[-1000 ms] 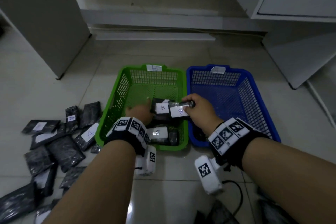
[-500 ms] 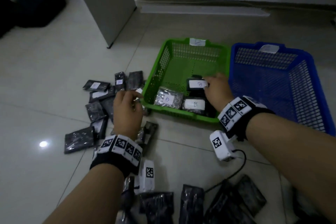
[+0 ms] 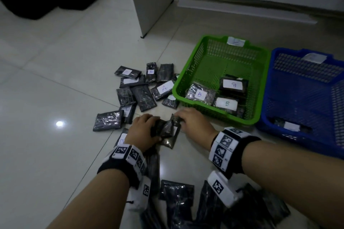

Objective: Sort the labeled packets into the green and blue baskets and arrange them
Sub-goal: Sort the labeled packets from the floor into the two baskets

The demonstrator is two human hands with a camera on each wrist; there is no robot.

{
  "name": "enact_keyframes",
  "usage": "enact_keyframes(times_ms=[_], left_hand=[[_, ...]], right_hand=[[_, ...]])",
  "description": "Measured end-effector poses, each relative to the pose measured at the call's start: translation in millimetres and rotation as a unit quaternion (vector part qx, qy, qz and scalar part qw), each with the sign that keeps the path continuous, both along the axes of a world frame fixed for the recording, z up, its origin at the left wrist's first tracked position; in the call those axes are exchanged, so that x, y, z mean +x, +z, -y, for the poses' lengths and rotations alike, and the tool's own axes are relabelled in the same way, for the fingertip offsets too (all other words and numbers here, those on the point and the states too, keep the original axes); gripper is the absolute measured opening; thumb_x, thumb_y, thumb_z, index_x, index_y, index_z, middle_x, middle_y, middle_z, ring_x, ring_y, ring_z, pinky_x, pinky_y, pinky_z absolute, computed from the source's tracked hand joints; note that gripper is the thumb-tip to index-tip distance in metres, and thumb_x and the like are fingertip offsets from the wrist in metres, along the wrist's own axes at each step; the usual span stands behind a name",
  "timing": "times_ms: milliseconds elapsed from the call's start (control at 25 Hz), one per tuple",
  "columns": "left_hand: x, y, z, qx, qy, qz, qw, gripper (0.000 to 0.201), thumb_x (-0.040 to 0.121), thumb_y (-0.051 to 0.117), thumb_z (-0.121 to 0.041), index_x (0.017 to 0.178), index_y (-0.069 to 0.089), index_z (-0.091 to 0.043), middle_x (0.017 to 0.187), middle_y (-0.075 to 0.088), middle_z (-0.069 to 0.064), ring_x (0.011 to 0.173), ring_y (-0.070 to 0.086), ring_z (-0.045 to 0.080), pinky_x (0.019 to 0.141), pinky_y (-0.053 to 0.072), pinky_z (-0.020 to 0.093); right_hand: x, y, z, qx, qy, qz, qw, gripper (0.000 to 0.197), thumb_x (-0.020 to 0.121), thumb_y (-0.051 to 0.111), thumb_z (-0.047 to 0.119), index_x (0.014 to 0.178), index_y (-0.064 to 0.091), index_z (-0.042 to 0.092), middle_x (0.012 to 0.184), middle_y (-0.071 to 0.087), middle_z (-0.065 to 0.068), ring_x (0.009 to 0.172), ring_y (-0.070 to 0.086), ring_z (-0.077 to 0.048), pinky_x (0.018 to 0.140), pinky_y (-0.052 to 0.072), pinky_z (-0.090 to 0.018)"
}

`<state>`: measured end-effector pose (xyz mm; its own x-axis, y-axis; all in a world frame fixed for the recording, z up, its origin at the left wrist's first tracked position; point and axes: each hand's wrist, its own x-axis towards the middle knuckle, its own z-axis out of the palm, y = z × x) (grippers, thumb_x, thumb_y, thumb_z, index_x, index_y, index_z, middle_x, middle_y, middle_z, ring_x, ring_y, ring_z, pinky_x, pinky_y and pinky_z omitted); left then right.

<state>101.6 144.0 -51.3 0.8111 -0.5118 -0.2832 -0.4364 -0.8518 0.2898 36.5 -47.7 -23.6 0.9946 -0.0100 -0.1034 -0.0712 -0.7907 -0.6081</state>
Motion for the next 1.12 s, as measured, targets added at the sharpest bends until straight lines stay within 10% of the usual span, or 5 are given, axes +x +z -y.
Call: enact_keyframes(times_ms=[120, 520, 840, 1120], left_hand=[[3.3, 6.6, -5.5, 0.004, -0.004, 0.044, 0.999, 0.049, 0.084, 0.057, -0.033, 0.132, 0.047, -0.035, 0.134, 0.049, -0.005, 0.121, 0.043, 0.025, 0.098, 0.039, 0.04], [4.3, 29.7, 8.7, -0.183, 0.131, -0.052, 0.973, 0.038, 0.083, 0.067, -0.034, 0.115, 0.053, -0.019, 0.104, 0.067, 0.003, 0.095, 0.063, 0.022, 0.082, 0.051, 0.034], [4.0, 43.8, 24.2, -0.413, 0.277, -0.299, 0.815, 0.021, 0.081, 0.064, -0.006, 0.096, 0.053, -0.015, 0.09, 0.064, 0.01, 0.083, 0.064, 0.028, 0.08, 0.056, 0.05], [4.5, 77.1, 43.4, -0.545, 0.252, -0.305, 0.739, 0.025, 0.087, 0.055, 0.007, 0.104, 0.06, -0.011, 0.079, 0.067, 0.003, 0.072, 0.064, 0.018, 0.065, 0.059, 0.034]], right_hand=[[7.3, -23.5, -7.8, -0.076, 0.074, -0.07, 0.992, 0.062, 0.083, 0.046, -0.007, 0.141, 0.041, 0.015, 0.143, 0.042, -0.005, 0.133, 0.033, -0.025, 0.11, 0.026, -0.03], [-10.0, -13.6, 18.1, -0.116, 0.085, -0.158, 0.977, 0.031, 0.082, 0.059, 0.02, 0.112, 0.063, 0.021, 0.108, 0.054, -0.003, 0.106, 0.048, -0.021, 0.087, 0.042, -0.03], [-35.6, 51.3, 44.5, 0.048, 0.052, -0.21, 0.975, 0.015, 0.085, 0.058, 0.019, 0.095, 0.047, 0.019, 0.081, 0.063, -0.005, 0.065, 0.063, -0.022, 0.058, 0.051, -0.036], [-48.2, 78.9, 77.3, 0.091, -0.035, 0.04, 0.994, 0.021, 0.083, 0.057, 0.008, 0.096, 0.044, 0.017, 0.085, 0.05, 0.003, 0.073, 0.048, -0.009, 0.066, 0.039, -0.027]])
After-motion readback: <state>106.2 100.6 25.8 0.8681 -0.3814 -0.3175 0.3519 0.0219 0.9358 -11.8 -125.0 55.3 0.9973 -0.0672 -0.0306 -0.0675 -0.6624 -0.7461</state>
